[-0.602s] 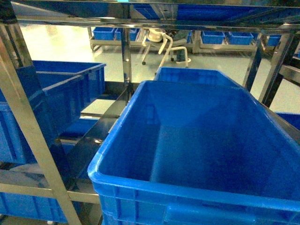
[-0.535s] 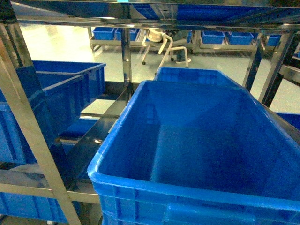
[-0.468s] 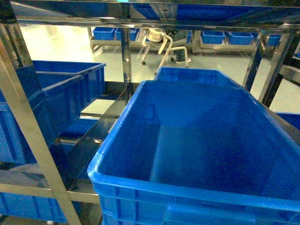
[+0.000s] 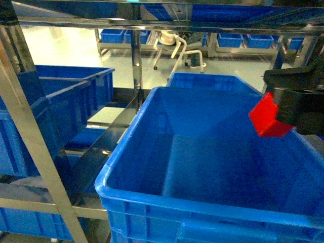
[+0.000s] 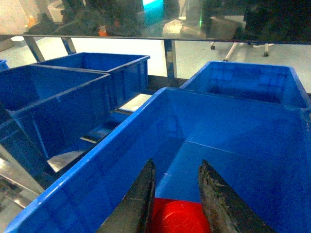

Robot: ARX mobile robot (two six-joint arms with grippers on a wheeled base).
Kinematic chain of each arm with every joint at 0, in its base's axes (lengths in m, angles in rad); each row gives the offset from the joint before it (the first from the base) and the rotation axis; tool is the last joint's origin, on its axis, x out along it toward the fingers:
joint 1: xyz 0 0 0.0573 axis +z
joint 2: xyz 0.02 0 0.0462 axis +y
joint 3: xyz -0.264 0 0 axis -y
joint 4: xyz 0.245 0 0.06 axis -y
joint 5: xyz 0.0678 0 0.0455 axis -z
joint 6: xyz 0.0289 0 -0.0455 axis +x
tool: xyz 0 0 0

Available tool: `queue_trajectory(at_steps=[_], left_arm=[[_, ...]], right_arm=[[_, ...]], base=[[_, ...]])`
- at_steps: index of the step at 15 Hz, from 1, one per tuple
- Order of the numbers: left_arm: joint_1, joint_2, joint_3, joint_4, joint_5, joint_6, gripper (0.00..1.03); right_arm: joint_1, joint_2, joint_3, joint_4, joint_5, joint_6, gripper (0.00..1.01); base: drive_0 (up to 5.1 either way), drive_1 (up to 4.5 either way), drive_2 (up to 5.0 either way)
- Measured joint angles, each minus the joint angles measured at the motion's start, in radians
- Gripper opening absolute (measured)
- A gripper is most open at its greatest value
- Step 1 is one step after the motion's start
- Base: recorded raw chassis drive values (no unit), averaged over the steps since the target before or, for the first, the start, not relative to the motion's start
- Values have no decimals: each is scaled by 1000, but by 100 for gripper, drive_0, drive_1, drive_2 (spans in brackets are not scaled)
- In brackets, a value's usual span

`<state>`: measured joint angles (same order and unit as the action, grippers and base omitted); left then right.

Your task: Pick red block from blue box to shelf

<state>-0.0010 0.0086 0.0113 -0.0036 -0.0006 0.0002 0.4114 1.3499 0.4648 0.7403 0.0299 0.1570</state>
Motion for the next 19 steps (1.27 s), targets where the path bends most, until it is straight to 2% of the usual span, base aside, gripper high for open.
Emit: queue_trajectory(at_steps=[3,6,7,9,12,18,19], left_arm=[[0,0,0,0,0,0,98],[0,0,0,0,0,0,98],[0,0,0,0,0,0,98],[0,0,0,0,0,0,98],[0,0,0,0,0,0,98],[0,0,0,0,0,0,98],[0,0,0,0,0,0,98]], right_arm=[[-21,212,121,24,7,-3,21],[-18,335,132,142,38,-52,21],[-29,407,145,156,55,-38,21],[-32,447,123,156,60,-25,21],[-32,452,141,195,60,-26,21],[-33,481,171,178,60,-26,21],[-33,481,179,174,60,-25,26]], base=[[0,0,0],[0,0,0],[0,0,0],[0,0,0],[0,0,0],[0,0,0],[0,0,0]])
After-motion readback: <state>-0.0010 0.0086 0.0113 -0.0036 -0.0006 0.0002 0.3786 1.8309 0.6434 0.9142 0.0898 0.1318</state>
